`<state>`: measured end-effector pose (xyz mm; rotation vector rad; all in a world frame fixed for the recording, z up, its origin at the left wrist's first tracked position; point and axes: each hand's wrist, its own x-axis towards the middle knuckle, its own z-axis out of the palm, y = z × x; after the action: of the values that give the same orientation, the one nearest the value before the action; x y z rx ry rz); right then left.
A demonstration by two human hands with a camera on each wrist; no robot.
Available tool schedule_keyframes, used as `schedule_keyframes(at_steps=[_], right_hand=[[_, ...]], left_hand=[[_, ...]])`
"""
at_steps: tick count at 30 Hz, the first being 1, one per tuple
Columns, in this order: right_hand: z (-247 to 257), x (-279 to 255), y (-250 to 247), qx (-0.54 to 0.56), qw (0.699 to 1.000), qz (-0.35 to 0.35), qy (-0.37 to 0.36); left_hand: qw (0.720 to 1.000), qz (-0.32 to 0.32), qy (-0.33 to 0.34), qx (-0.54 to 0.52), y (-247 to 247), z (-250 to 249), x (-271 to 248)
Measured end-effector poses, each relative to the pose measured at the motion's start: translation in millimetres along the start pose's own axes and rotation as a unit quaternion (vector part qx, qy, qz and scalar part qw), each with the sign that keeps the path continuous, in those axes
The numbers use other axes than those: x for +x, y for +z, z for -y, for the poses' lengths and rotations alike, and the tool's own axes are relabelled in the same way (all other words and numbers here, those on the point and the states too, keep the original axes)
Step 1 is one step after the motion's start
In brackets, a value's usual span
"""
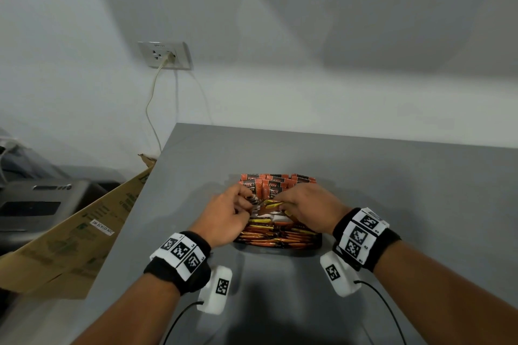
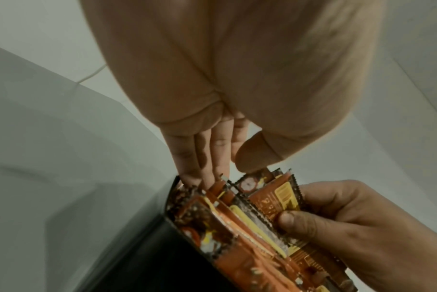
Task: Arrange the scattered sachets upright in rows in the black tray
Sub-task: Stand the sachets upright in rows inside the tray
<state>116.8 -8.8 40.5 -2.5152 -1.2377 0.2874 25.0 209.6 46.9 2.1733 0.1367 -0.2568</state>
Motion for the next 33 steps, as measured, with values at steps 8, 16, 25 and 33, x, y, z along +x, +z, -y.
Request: schedule_keyframes(at_steps=[8,16,25,33], right_hand=[[-5,-22,-8,0.053,0.993,-0.101,0.020],[-8,-36,-15,0.122,0.970,-0.189,0.086],[10,-48,-34,0.372,0.859,-0.314,0.160],[17,-59,-27,0.443,0.824,-0.299,0.188]], left_hand=[[0.999,0.029,0.016,0.026,7,-5,0],[0.999,0.015,0.039,0.035,8,-6,-2],[0.997,0.014,0.044,0.065,7,-6,2],[0.976,0.071,0.112,0.171,19,-20,10]])
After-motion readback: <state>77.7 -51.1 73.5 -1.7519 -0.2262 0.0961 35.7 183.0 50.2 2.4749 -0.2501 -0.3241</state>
